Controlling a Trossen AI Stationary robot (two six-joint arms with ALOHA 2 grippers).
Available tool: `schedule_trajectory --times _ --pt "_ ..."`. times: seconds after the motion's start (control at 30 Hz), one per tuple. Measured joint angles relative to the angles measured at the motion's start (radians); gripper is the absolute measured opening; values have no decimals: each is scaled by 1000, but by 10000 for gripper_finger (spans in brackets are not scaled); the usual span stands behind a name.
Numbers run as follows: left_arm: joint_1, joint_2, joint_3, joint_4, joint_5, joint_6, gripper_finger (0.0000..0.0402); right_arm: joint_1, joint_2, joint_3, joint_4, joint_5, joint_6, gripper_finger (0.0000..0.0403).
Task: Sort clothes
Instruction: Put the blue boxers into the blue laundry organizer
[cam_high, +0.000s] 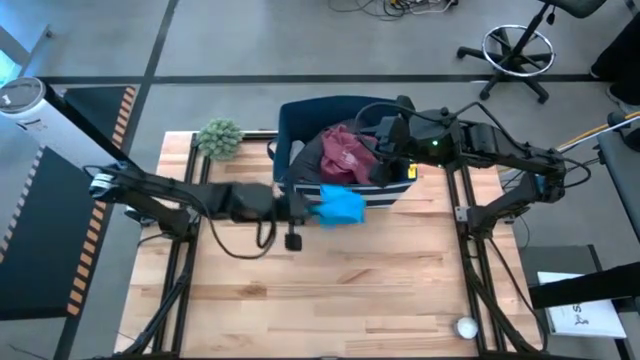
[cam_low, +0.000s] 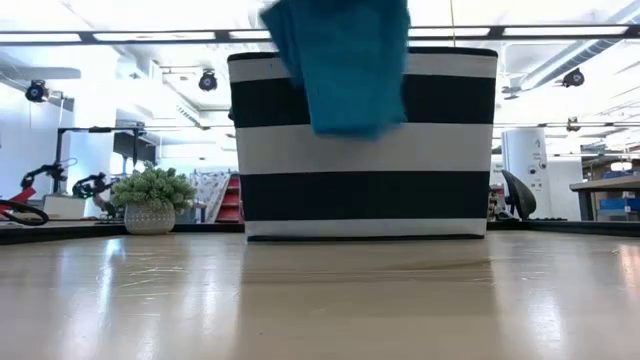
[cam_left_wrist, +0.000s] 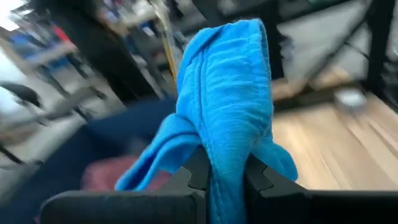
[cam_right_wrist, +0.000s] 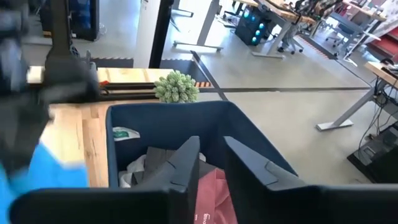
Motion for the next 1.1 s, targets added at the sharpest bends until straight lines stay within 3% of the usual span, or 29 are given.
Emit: schedule_trajectory --times 0.23,0.47,0.67,0.8,1.1 --pt "148 -24 127 -12 30 112 15 11 -20 0 1 2 0 2" --pt "359 -2 202 0 232 121 15 13 -21 0 -1 5 0 2" --pt "519 34 189 16 361 57 21 13 -21 0 -1 7 -12 2" --pt "566 91 180 11 362 23 68 13 -21 0 -3 12 -19 2" --pt "561 148 189 8 368 24 206 15 -21 0 -36 26 -25 2"
